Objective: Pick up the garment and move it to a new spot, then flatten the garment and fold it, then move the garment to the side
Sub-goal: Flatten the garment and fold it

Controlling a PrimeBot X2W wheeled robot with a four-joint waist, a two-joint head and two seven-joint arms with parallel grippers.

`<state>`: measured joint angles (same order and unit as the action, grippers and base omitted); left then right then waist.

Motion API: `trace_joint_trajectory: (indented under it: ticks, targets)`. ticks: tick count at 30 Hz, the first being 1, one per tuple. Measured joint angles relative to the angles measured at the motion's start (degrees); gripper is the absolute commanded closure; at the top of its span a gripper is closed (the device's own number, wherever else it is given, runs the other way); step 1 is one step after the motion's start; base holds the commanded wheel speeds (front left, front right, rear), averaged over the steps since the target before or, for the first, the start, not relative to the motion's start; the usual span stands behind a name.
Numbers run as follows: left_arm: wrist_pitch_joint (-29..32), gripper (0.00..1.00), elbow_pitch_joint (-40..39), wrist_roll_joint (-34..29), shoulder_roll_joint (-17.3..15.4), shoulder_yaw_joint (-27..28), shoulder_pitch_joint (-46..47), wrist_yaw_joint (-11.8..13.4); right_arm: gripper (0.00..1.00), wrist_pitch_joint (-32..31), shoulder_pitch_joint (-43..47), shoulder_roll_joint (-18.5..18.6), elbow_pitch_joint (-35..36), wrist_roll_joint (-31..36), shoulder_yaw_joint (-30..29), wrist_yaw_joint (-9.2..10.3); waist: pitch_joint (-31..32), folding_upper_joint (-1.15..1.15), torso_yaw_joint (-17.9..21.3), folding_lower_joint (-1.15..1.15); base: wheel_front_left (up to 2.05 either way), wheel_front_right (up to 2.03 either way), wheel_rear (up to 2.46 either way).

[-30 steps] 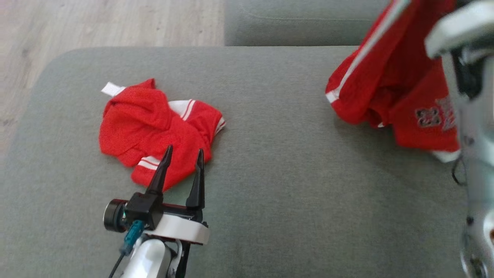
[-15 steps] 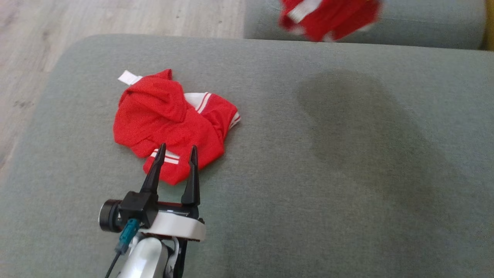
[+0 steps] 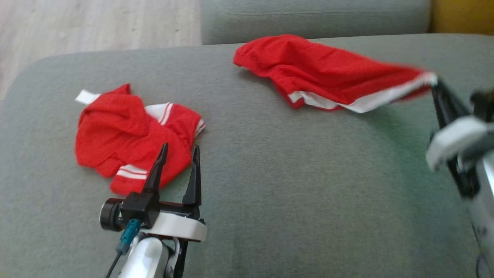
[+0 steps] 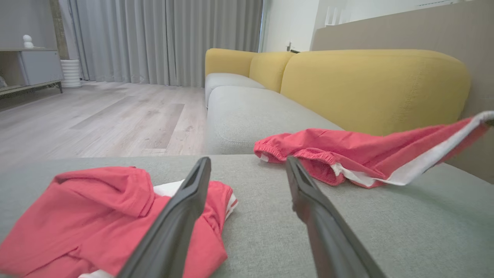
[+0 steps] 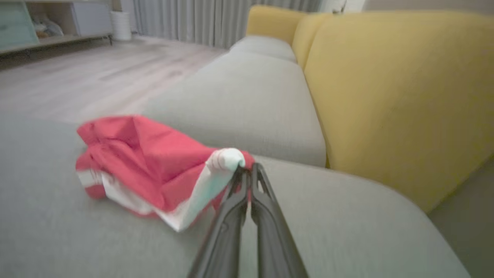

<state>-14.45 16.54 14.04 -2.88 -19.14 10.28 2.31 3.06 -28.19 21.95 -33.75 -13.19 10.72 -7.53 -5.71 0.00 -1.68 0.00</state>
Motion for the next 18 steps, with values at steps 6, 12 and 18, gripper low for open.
trace_joint_trajectory:
  ticks: [6,12,18]
  targets:
    - [0.0,0.00,0.1,-0.5,0.0,0.1,0.0,-0.4,1.00,-4.8,9.8,-0.7,4.7,4.9,-9.9,0.00,0.1,0.00,2.9,0.00,0.00,0.00,0.00]
    - [0.0,0.00,0.3,-0.5,0.0,-0.1,0.1,-0.8,0.00,-5.9,12.1,-4.9,7.5,10.8,-17.0,0.00,-0.3,0.00,3.7,0.00,0.00,0.00,0.00]
    - [0.0,0.00,0.7,-0.5,0.0,-0.1,0.1,-0.8,0.00,-5.5,13.7,-7.9,11.1,14.6,-21.0,0.00,-0.3,0.00,3.7,0.00,0.00,0.00,0.00]
